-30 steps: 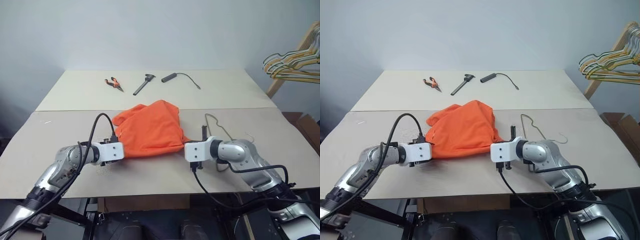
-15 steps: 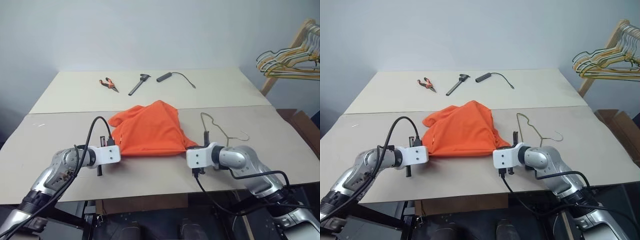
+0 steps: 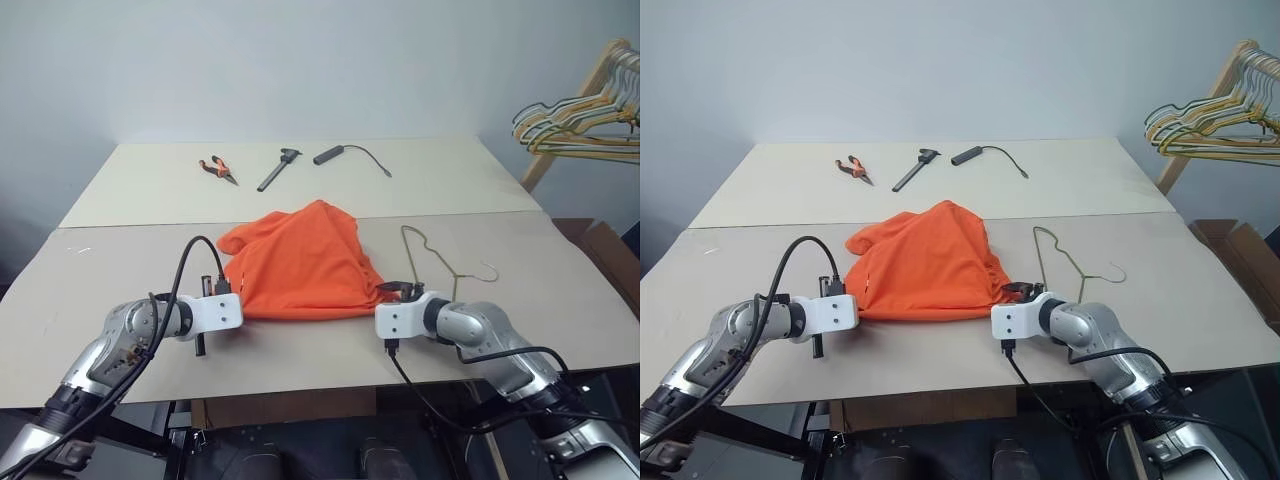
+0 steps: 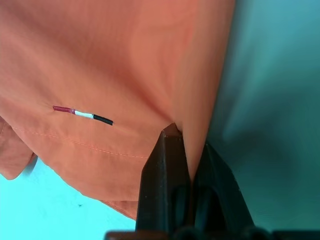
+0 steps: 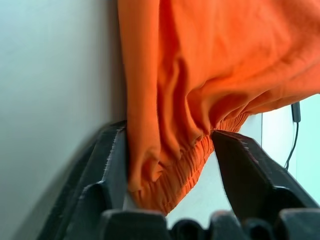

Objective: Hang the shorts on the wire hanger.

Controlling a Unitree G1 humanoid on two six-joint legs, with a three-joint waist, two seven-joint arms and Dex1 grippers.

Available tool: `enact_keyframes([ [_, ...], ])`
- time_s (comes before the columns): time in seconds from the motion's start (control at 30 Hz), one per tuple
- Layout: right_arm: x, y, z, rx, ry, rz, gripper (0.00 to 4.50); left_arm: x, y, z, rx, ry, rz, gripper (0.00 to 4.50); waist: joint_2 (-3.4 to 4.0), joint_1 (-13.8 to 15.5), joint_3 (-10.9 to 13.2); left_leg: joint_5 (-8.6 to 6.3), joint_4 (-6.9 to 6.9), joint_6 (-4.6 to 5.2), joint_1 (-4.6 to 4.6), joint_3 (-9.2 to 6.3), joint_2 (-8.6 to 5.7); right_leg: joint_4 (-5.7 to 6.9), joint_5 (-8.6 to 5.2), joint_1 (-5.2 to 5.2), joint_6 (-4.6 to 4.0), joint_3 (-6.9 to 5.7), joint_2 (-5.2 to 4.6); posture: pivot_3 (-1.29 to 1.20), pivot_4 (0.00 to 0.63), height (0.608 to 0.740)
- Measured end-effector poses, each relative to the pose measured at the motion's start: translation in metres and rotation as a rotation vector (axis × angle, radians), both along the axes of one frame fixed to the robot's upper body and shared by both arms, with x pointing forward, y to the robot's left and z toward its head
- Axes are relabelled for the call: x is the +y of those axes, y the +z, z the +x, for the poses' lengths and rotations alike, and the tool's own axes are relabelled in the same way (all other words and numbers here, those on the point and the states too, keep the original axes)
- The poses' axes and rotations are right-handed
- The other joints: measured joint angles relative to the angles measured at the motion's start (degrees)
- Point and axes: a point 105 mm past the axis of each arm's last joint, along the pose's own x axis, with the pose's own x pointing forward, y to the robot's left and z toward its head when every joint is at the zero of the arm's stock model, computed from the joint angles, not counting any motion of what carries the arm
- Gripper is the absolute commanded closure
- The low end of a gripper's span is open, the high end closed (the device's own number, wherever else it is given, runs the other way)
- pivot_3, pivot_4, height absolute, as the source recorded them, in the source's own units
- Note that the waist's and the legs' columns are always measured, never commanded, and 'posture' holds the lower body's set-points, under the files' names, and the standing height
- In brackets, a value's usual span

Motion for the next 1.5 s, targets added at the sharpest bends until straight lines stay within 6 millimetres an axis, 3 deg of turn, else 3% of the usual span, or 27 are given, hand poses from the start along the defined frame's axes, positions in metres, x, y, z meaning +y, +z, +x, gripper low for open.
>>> enact_keyframes([
  [0.2, -0.005, -0.003, 0.0, 0.011, -0.011, -0.014, 4.45, 0.001, 0.0, -0.001, 0.004, -0.001, 0.001, 4.5, 0.0, -0.01, -0.01, 0.0, 0.01, 0.0, 0.0, 0.0, 0.0, 0.01, 0.0, 0.0, 0.0, 0.0, 0.0, -0.06, 0.009, 0.74],
  [0.37, -0.009, 0.002, -0.001, -0.001, 0.008, -0.024, 4.48, 0.001, 0.004, -0.009, 0.028, -0.03, -0.009, 4.5, 0.0, -0.07, -0.01, 0.0, 0.0, 0.0, -0.02, 0.0, 0.01, 0.02, 0.0, -0.03, 0.0, 0.0, 0.0, -0.06, 0.016, 0.74],
  [0.47, -0.011, 0.017, -0.013, 0.012, 0.088, -0.031, 4.48, 0.005, 0.013, -0.027, 0.077, -0.098, -0.007, 4.5, 0.0, -0.14, 0.0, 0.0, 0.0, 0.0, -0.09, 0.01, 0.02, 0.03, 0.0, -0.11, 0.0, 0.01, -0.03, -0.06, 0.016, 0.74],
  [0.67, -0.024, 0.061, -0.049, 0.102, 0.348, -0.069, 4.48, 0.01, 0.06, -0.075, 0.233, -0.302, -0.047, 4.5, 0.01, -0.21, 0.0, -0.03, 0.0, 0.04, 0.13, 0.08, 0.09, 0.01, -0.01, 0.08, -0.02, 0.01, -0.07, -0.05, 0.014, 0.74],
  [0.77, -0.021, 0.084, -0.032, 0.085, 0.333, 0.005, 4.48, 0.006, 0.081, -0.065, 0.175, -0.3, -0.115, 4.5, 0.07, -0.23, -0.05, -0.03, -0.01, 0.05, 0.74, 0.2, 0.11, 0.0, -0.07, 0.55, -0.02, 0.02, -0.05, -0.05, 0.004, 0.74],
  [0.83, -0.015, 0.104, -0.003, 0.039, 0.266, 0.113, 4.48, -0.001, 0.102, -0.031, 0.03, -0.226, -0.229, 4.5, 0.08, -0.11, -0.09, 0.06, 0.0, 0.17, 0.85, 0.1, 0.09, -0.07, -0.17, 0.77, 0.36, 0.02, 0.07, -0.05, 0.0, 0.74],
  [0.93, 0.003, 0.144, 0.042, -0.074, 0.183, 0.261, 4.48, -0.01, 0.139, 0.026, -0.174, -0.096, -0.347, 4.5, -0.01, -0.16, -0.21, 0.08, 0.02, 0.16, 0.65, -0.04, 0.04, -0.02, 0.19, 0.58, -0.03, 0.01, 0.14, -0.05, 0.0, 0.74],
  [1.07, 0.026, 0.21, 0.117, -0.31, -0.047, 0.43, 4.48, -0.004, 0.219, 0.125, -0.55, 0.229, -0.424, 4.5, -0.12, -0.92, -0.29, 0.34, 0.03, -0.28, -0.36, -0.19, -0.17, 0.11, 0.36, -0.51, -0.02, -0.04, -0.07, -0.05, 0.0, 0.74],
  [1.13, 0.033, 0.257, 0.139, -0.507, -0.172, 0.54, 4.48, 0.011, 0.276, 0.151, -0.85, 0.428, -0.355, 4.5, -0.15, -1.54, -0.31, 0.78, -0.1, -1.02, -1.05, -0.25, -0.25, 0.39, 0.4, -1.28, 0.02, -0.03, -0.2, -0.05, 0.0, 0.74],
  [1.2, 0.031, 0.305, 0.139, -0.729, -0.254, 0.704, 4.48, 0.019, 0.333, 0.147, -1.168, 0.547, -0.341, 4.5, -0.24, -1.87, -0.39, 0.79, -0.26, -1.14, -1.68, -0.28, -0.27, 0.67, 0.39, -2.37, 0.03, 0.0, -0.39, -0.06, 0.0, 0.74],
  [1.27, 0.029, 0.349, 0.122, -0.954, -0.253, 0.904, 4.48, 0.011, 0.381, 0.127, -1.466, 0.565, -0.38, 4.5, -0.29, -2.16, -0.43, 0.79, -0.69, -1.15, -2.03, -0.14, -0.58, 0.85, 0.39, -3.12, 0.03, 0.0, -0.77, -0.06, 0.0, 0.74],
  [1.33, 0.021, 0.374, 0.101, -1.134, -0.214, 1.033, 4.48, 0.0, 0.414, 0.103, -1.705, 0.512, -0.416, 4.5, -0.34, -2.46, -0.47, 0.76, -0.98, -1.08, -2.21, -0.06, -0.93, 1.09, 0.39, -3.63, 0.04, -0.02, -1.13, -0.06, 0.0, 0.74],
  [1.4, 0.011, 0.379, 0.09, -1.233, -0.182, 1.053, 4.48, -0.009, 0.426, 0.088, -1.813, 0.421, -0.437, 4.5, -0.32, -2.85, -0.51, 0.64, -0.97, -0.89, -2.3, 0.08, -1.07, 1.01, 0.38, -3.67, 0.05, -0.03, -1.24, -0.06, 0.0, 0.74],
  [1.5, 0.001, 0.347, 0.1, -1.199, -0.167, 0.958, 4.48, -0.012, 0.405, 0.095, -1.756, 0.31, -0.41, 4.5, -0.35, -3.19, -0.66, 0.65, -0.77, -0.68, -2.24, 0.5, -1.06, 0.42, 0.38, -3.2, 0.22, -0.04, -1.26, -0.06, 0.0, 0.74],
])
